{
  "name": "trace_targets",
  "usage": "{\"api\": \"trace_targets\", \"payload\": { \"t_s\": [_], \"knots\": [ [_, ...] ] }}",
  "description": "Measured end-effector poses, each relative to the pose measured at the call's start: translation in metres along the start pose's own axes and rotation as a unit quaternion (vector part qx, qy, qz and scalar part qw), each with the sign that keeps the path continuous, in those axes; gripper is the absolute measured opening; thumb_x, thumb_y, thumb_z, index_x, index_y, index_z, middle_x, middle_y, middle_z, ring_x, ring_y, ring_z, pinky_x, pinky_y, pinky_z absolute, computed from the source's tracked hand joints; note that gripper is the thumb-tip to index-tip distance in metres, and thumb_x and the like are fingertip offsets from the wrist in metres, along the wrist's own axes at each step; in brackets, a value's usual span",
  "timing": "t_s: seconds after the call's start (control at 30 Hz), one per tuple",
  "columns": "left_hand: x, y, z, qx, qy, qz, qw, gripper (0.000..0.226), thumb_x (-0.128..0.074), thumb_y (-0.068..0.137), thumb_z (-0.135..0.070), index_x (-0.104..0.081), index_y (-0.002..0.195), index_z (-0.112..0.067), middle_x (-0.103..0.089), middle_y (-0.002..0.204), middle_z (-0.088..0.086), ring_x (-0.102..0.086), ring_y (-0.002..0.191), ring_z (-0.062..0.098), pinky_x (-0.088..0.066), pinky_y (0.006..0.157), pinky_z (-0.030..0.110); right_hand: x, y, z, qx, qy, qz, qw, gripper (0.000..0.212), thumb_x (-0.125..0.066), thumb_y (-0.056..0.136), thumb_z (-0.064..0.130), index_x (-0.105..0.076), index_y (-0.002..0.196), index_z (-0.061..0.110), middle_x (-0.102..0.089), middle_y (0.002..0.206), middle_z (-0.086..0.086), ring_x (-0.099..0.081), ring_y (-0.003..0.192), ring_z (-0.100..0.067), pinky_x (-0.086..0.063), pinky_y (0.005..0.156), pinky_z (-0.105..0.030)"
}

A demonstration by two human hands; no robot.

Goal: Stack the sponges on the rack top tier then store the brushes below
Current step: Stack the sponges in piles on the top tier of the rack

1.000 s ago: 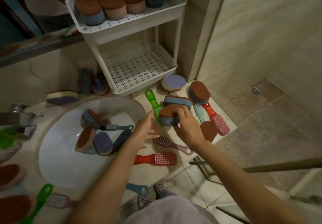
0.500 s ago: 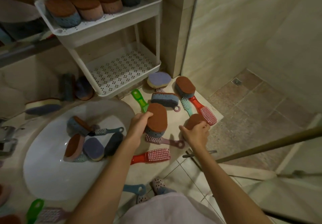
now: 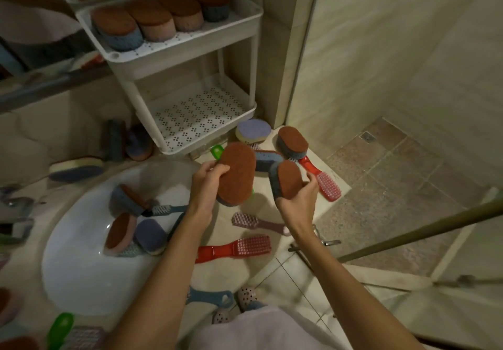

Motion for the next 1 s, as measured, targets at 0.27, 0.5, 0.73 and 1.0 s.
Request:
{"api": "trace_targets", "payload": {
  "t_s": [0.27, 0.5, 0.73, 1.0],
  "knots": [
    [0.034, 0.016, -0.127, -0.174, 0.013, -0.054, 0.983, 0.023, -0.059, 0.087, -0.015, -0.055, 0.109, -0.02, -0.062, 0.099, -0.002, -0.059, 0.083, 0.006, -0.048, 0.065, 0.017, -0.018, 0.034, 0.146, 0.187, 0.069, 0.112, 0.974, 0.084, -0.067, 0.066, -0.001, -0.027, 0.137, 0.018, -0.036, 0.135, -0.008, -0.04, 0.125, -0.025, -0.039, 0.105, -0.044],
    [0.064, 0.052, -0.238, -0.311, 0.11, -0.081, 0.94, 0.033, -0.054, 0.089, -0.01, -0.049, 0.119, -0.021, -0.049, 0.099, -0.011, -0.051, 0.086, 0.004, -0.042, 0.065, 0.019, -0.03, 0.076, 0.247, 0.307, 0.093, 0.088, 0.943, 0.054, -0.068, 0.073, 0.011, -0.037, 0.117, 0.019, -0.045, 0.115, -0.001, -0.05, 0.105, -0.019, -0.045, 0.087, -0.032],
    [0.066, 0.109, -0.264, -0.207, 0.208, -0.024, 0.955, 0.033, -0.049, 0.093, -0.008, -0.049, 0.125, -0.014, -0.054, 0.12, 0.012, -0.054, 0.092, 0.02, -0.046, 0.066, 0.025, -0.033, 0.123, 0.305, 0.421, -0.014, 0.029, 0.906, 0.036, -0.065, 0.073, 0.003, -0.041, 0.099, 0.004, -0.053, 0.1, -0.017, -0.052, 0.088, -0.031, -0.046, 0.074, -0.048],
    [0.063, 0.14, -0.253, -0.146, 0.39, 0.034, 0.909, 0.025, -0.044, 0.094, -0.016, -0.054, 0.117, -0.022, -0.053, 0.122, 0.006, -0.049, 0.098, 0.015, -0.04, 0.077, 0.024, -0.042, 0.161, 0.324, 0.529, -0.155, 0.031, 0.834, 0.021, -0.055, 0.076, -0.001, -0.045, 0.092, 0.007, -0.054, 0.1, -0.014, -0.049, 0.097, -0.028, -0.031, 0.088, -0.033]
  ]
}}
Point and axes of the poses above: each hand's wrist, its own y-axis towards the middle knuckle, its own x-axis out of the back of the hand, z = x × y, the point moved 4 cm from there along y, towards the middle knuckle
